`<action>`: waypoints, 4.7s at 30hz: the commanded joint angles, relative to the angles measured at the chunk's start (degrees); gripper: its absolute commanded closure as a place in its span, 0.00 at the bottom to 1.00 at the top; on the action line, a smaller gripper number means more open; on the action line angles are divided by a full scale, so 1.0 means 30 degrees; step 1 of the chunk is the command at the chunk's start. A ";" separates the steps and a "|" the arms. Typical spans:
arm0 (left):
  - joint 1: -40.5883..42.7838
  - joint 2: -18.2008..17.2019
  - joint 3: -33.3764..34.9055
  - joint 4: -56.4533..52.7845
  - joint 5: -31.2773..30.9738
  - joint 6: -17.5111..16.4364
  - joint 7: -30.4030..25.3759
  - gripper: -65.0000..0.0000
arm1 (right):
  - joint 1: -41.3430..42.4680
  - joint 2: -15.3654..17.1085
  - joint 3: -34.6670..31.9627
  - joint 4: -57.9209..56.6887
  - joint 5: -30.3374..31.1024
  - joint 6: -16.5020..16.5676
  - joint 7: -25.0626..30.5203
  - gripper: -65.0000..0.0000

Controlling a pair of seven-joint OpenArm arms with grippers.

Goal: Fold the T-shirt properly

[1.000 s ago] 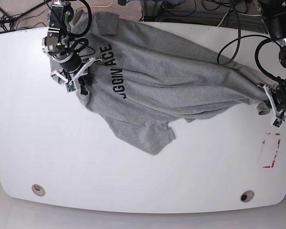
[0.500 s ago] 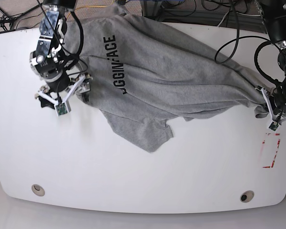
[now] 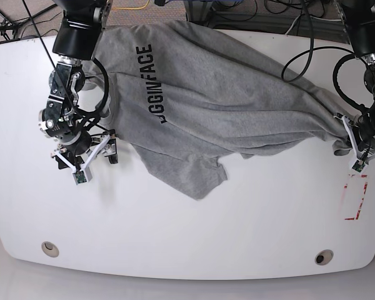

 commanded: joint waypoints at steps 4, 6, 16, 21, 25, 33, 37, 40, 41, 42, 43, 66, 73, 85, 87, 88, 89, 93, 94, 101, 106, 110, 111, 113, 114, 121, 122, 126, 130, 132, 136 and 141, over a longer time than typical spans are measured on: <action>-0.0307 -0.0376 -0.0170 0.0263 -0.0010 -0.0012 -0.0255 1.00 | 0.0739 0.0220 -0.0030 -0.3055 0.0166 0.0047 0.2600 0.18; -0.0307 -0.0376 -0.0200 0.0263 -0.0010 -0.0012 -0.0255 1.00 | 0.0651 0.0278 -0.0030 -0.3231 0.0166 0.0047 0.2600 0.18; -0.0307 -0.0376 -0.0200 0.0263 -0.0010 -0.0012 -0.0255 1.00 | -0.2162 0.0103 -0.0060 -0.0476 0.0342 0.0077 0.2571 0.18; -0.0307 -0.0376 -0.0200 0.0263 -0.0010 -0.0012 -0.0255 1.00 | -0.3539 -0.0396 -0.0060 0.0813 0.0225 0.0077 0.2541 0.18; -0.0307 -0.0376 -0.0112 0.0263 -0.0010 -0.0012 -0.0284 1.00 | -0.4125 -0.0483 -0.0060 0.0872 0.0342 0.0077 0.2541 0.18; -0.0336 -0.0317 -0.0112 0.0263 -0.0010 -0.0012 -0.0284 1.00 | -0.5092 -0.1187 -0.0060 0.1575 0.0342 0.0106 0.2541 0.18; -0.0336 -0.0317 -0.0082 0.0263 -0.0010 -0.0012 -0.0284 1.00 | -0.5356 -0.1392 -0.0089 0.2307 0.0342 0.0106 0.2190 0.18; -0.0336 -0.0317 -0.0082 0.0263 -0.0010 -0.0012 -0.0284 1.00 | -0.5327 -0.1480 -0.0089 0.2513 0.0342 0.0106 0.1604 0.18; -0.0336 -0.0317 -0.0082 0.0263 -0.0010 -0.0012 -0.0284 1.00 | -0.5327 -0.1597 -0.0089 0.2513 0.0371 0.0135 0.1486 0.18; -0.0336 -0.0317 -0.0082 0.0263 -0.0010 -0.0012 -0.0284 1.00 | -0.5327 -0.1744 -0.0089 0.2513 0.0342 0.0223 0.1457 0.18; -0.0336 -0.0317 -0.0082 0.0263 -0.0010 -0.0012 -0.0284 1.00 | -0.5327 -0.1831 -0.0089 0.2513 0.0254 0.0399 0.1457 0.19; -0.0395 -0.0317 -0.0170 0.0234 -0.0010 -0.0012 -0.0284 1.00 | -0.4916 -0.1949 -0.0089 0.2894 0.0166 0.0692 0.1252 1.00; -0.1157 -0.0259 -0.0200 0.0351 -0.0010 -0.0012 -0.0255 1.00 | -0.4448 -0.1890 -0.0060 0.6058 0.0166 0.0721 -0.0916 1.00; -0.4116 0.0415 -0.0229 0.0380 -0.0040 -0.0012 -0.0196 1.00 | -0.1107 -0.0249 -0.0060 0.8959 0.0196 0.0751 -0.4052 1.00; -0.4673 0.0591 -0.0229 0.0409 -0.0040 -0.0012 -0.0167 1.00 | -0.0081 0.0161 -0.0060 0.8989 0.0313 0.0751 -0.4667 1.00; -0.4908 0.0620 -0.0229 0.0439 -0.0069 -0.0012 -0.0167 1.00 | 0.0329 0.0308 -0.0060 0.8989 0.0342 0.0751 -0.4873 1.00; -0.5201 0.0620 -0.0229 0.0585 -0.0069 -0.0012 -0.0167 1.00 | 0.0798 0.0513 -0.0060 0.8989 0.0342 0.0751 -0.5136 1.00; -0.6607 0.0679 -0.0229 0.1464 -0.0040 -0.0012 -0.0226 1.00 | 0.3054 0.1363 -0.0060 0.8872 0.0371 0.0751 -0.5546 1.00; -0.6929 0.0708 -0.0229 0.1582 -0.0040 -0.0012 -0.0226 1.00 | 0.3494 0.1509 -0.0060 0.8754 0.0371 0.0751 -0.5546 1.00; -0.9918 0.1060 -0.0229 0.2637 -0.0040 -0.0012 -0.0226 1.00 | 0.7655 0.2388 -0.0821 0.7875 0.0196 0.1630 -0.5810 1.00; -1.2790 0.1060 -0.0170 0.2754 -0.0010 -0.0012 -0.0196 1.00 | 1.1084 0.3502 -0.2697 0.6879 0.0225 0.1923 -0.6015 1.00; -1.5398 0.1060 -0.0112 0.2666 -0.0010 -0.0012 -0.0196 1.00 | 1.3809 0.4147 -0.3810 0.6674 0.0225 0.1923 -0.6396 1.00; -1.6131 0.1031 -0.0112 0.2637 0.0019 -0.0012 -0.0226 1.00 | 1.4629 0.4322 -0.4045 0.6674 0.0225 0.1952 -0.6631 1.00; -1.7479 0.1031 -0.0053 0.2285 0.0019 -0.0012 -0.0226 1.00 | 1.6007 0.4645 -0.4484 0.6674 0.0342 0.1952 -0.7100 1.00; -1.8094 0.1031 -0.0053 0.2021 0.0019 -0.0012 -0.0226 1.00 | 1.6622 0.4791 -0.4660 0.6674 0.0371 0.1952 -0.7305 1.00; -2.1288 0.1031 -0.0024 -0.0470 -0.0010 -0.0012 -0.0255 1.00 | 1.8996 0.5084 -0.5334 0.7172 0.0283 0.2743 -0.8682 1.00; -2.1318 0.1031 -0.0024 -0.0558 -0.0040 -0.0012 -0.0255 1.00 | 1.8996 0.5114 -0.5334 0.7377 0.0196 0.2787 -0.8799 1.00; -2.1171 0.1031 -0.0053 -0.0704 -0.0040 -0.0012 -0.0284 1.00 | 1.7911 0.5788 -0.5100 0.8608 0.0283 0.2787 -0.9473 1.00; -1.9794 0.1031 -0.0053 -0.0733 -0.0157 -0.0012 -0.0284 1.00 | 1.5362 0.5729 -0.3517 0.9780 0.0342 0.2787 -0.9649 1.00; -1.8827 0.1031 -0.0170 -0.0558 -0.0186 -0.0012 -0.0284 1.00 | 1.3340 0.5495 -0.2550 1.0161 0.0342 0.2787 -0.9678 1.00; -1.7069 0.1031 -0.0200 0.0234 -0.0186 -0.0012 -0.0489 1.00 | 1.0263 0.4967 -0.1056 1.0278 0.0342 0.2787 -0.9620 1.00; -1.3464 0.1031 -0.0229 0.2226 -0.0186 -0.0012 -0.0694 1.00 | 0.6248 0.3648 0.1230 1.0278 0.0342 0.2787 -0.9356 1.00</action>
